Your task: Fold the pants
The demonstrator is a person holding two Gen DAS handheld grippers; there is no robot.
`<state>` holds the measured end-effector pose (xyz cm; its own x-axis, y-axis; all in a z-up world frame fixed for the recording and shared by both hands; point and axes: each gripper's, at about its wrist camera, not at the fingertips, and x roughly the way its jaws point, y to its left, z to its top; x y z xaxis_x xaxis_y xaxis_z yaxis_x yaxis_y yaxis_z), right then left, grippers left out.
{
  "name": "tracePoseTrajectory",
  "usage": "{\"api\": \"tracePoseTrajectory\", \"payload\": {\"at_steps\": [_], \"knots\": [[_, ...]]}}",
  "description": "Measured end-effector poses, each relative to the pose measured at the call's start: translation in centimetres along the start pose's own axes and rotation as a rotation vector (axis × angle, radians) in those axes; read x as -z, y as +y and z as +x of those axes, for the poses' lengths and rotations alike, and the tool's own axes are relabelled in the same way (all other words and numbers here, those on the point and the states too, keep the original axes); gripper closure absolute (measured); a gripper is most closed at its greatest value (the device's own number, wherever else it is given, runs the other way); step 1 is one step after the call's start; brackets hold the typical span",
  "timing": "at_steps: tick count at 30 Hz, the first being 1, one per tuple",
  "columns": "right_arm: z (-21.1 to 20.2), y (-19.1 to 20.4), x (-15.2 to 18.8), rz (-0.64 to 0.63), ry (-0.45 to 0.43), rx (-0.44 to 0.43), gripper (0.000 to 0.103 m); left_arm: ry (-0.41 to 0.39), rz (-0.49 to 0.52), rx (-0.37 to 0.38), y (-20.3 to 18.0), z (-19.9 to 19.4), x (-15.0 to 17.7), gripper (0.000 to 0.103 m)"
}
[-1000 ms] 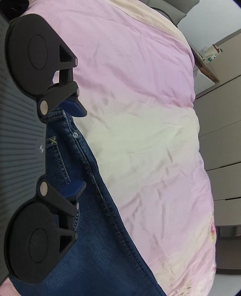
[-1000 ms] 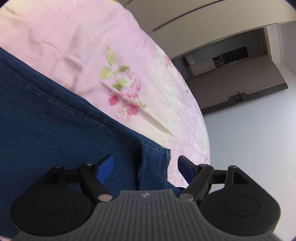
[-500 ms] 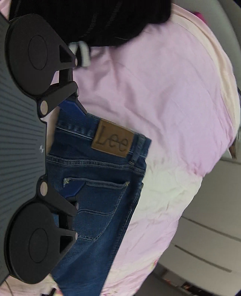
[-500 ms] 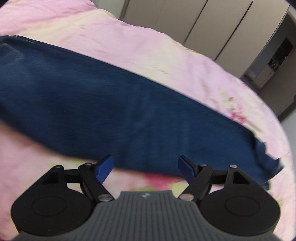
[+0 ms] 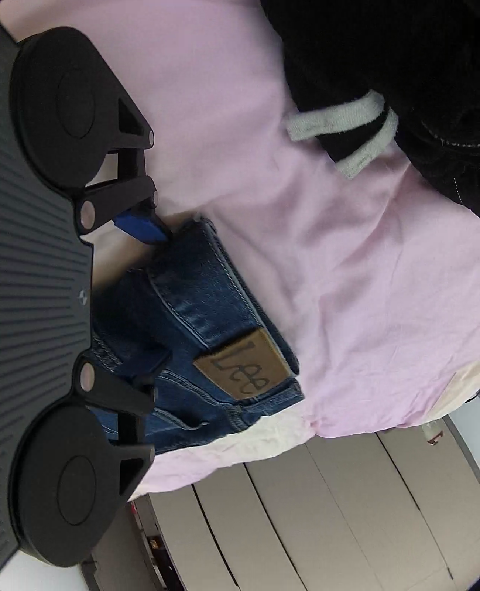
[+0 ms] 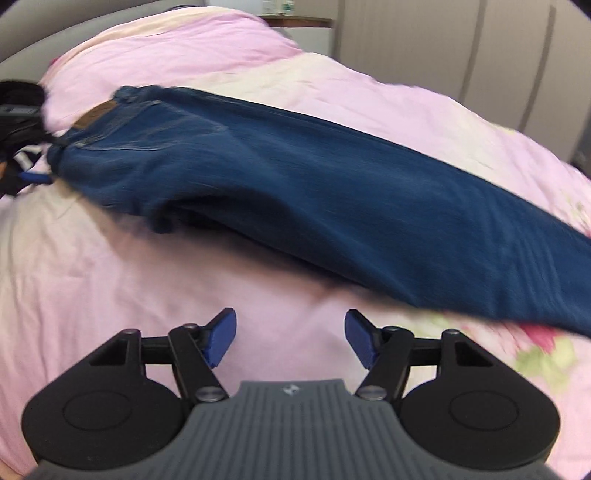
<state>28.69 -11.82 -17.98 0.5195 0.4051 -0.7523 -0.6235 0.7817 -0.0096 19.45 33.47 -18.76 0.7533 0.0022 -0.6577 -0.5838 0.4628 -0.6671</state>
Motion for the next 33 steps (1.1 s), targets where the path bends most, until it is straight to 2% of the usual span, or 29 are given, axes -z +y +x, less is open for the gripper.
{"api": "tracePoseTrajectory", "payload": {"at_steps": [2, 3, 5, 7, 10, 13, 16, 18, 20, 25, 29, 33], "knots": [[0.7, 1.8, -0.8, -0.057, -0.002, -0.038, 0.041, -0.009, 0.021, -0.029, -0.5, 0.1, -0.7, 0.070], [1.1, 2.5, -1.2, -0.080, -0.003, -0.060, 0.041, -0.006, 0.046, -0.036, -1.2, -0.1, -1.0, 0.079], [1.9, 3.9, -1.9, -0.128, -0.006, -0.095, 0.041, -0.025, 0.148, -0.064, -3.4, -1.1, -1.5, 0.085], [2.2, 5.1, -2.5, -0.180, -0.018, -0.112, 0.041, -0.063, 0.255, -0.075, -6.1, -2.6, -2.3, 0.086], [2.7, 6.4, -3.3, -0.268, -0.048, -0.115, 0.041, -0.057, 0.336, -0.108, -9.4, -3.9, -4.1, 0.087], [2.6, 7.3, -4.3, -0.344, -0.071, -0.112, 0.038, -0.054, 0.453, -0.218, -11.4, -2.7, -4.9, 0.087], [2.2, 7.6, -5.1, -0.401, -0.089, -0.103, 0.036, 0.000, 0.429, -0.296, -10.3, -0.1, -5.5, 0.087], [2.2, 7.8, -5.4, -0.446, -0.088, -0.090, 0.034, 0.036, 0.390, -0.322, -9.0, 1.4, -5.7, 0.087], [2.6, 7.8, -5.7, -0.478, -0.061, -0.094, 0.034, 0.058, 0.391, -0.349, -8.2, 2.5, -5.4, 0.087], [4.4, 8.2, -6.3, -0.543, -0.025, -0.066, 0.035, 0.068, 0.431, -0.356, -7.7, 2.8, -4.9, 0.087], [2.4, 8.4, -6.4, -0.550, -0.044, -0.141, 0.035, 0.084, 0.479, -0.359, -8.2, 2.7, -5.1, 0.087], [0.6, 9.2, -6.4, -0.613, -0.084, -0.161, 0.035, 0.094, 0.496, -0.368, -8.4, 3.1, -5.2, 0.087]]}}
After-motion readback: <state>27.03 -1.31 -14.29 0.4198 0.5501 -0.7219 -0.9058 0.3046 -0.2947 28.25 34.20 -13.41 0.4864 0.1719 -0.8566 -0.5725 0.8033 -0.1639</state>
